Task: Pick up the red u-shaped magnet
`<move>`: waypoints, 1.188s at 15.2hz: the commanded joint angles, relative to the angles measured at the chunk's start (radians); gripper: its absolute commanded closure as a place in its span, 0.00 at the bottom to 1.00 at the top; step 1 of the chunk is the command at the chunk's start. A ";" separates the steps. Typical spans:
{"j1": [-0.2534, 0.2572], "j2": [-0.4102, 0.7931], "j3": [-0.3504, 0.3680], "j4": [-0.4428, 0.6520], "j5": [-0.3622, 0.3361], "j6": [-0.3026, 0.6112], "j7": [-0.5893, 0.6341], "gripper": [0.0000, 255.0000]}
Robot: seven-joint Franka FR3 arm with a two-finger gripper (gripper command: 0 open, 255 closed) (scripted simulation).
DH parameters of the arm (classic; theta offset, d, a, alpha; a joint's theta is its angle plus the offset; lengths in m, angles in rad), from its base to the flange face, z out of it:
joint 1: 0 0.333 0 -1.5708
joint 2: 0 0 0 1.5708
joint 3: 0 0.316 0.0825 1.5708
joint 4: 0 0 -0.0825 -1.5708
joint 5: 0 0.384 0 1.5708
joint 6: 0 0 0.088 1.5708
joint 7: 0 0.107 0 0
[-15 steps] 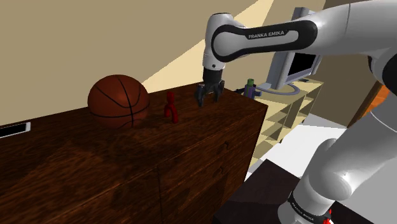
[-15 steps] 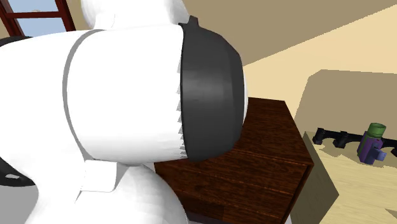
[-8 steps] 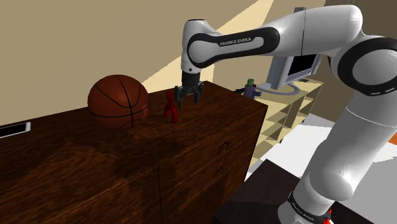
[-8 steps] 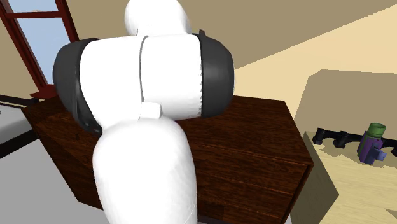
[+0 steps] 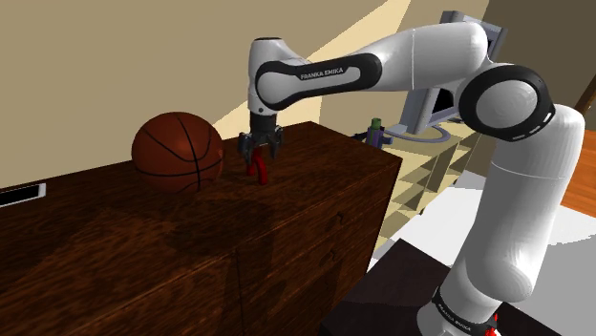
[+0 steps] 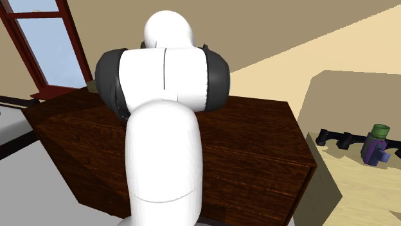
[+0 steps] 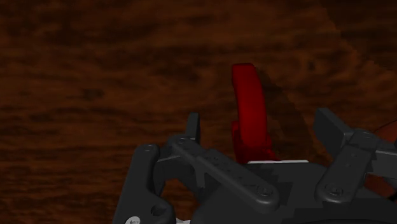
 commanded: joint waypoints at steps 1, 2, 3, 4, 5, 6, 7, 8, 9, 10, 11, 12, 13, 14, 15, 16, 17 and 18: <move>0.000 0.002 0.000 -0.025 -0.001 0.028 0.002 0.00; 0.000 0.004 0.000 -0.036 -0.002 0.041 0.003 0.00; 0.000 0.006 -0.001 -0.048 -0.003 0.054 0.003 0.00; 0.000 0.009 -0.001 -0.065 -0.004 0.074 0.005 0.00; 0.000 0.009 -0.001 -0.065 -0.004 0.074 0.005 0.00; 0.000 0.009 -0.001 -0.065 -0.004 0.074 0.005 0.00; -0.001 0.007 -0.001 -0.066 -0.004 0.074 0.004 1.00; -0.001 0.007 -0.001 -0.067 -0.004 0.075 0.004 1.00; -0.001 0.007 -0.001 -0.067 -0.004 0.075 0.004 1.00; -0.001 0.007 -0.001 -0.068 -0.004 0.075 0.004 1.00; -0.001 0.007 -0.001 -0.068 -0.004 0.075 0.004 1.00; -0.001 0.007 -0.001 -0.067 -0.004 0.075 0.004 1.00; -0.001 0.007 -0.001 -0.067 -0.004 0.075 0.004 1.00; -0.001 0.007 -0.001 -0.068 -0.004 0.075 0.004 1.00; -0.001 0.007 -0.001 -0.068 -0.004 0.075 0.004 1.00; 0.000 0.009 -0.001 -0.065 -0.004 0.074 0.005 1.00; 0.000 0.007 -0.001 -0.054 -0.003 0.061 0.004 1.00; 0.000 0.005 -0.001 -0.043 -0.003 0.048 0.003 1.00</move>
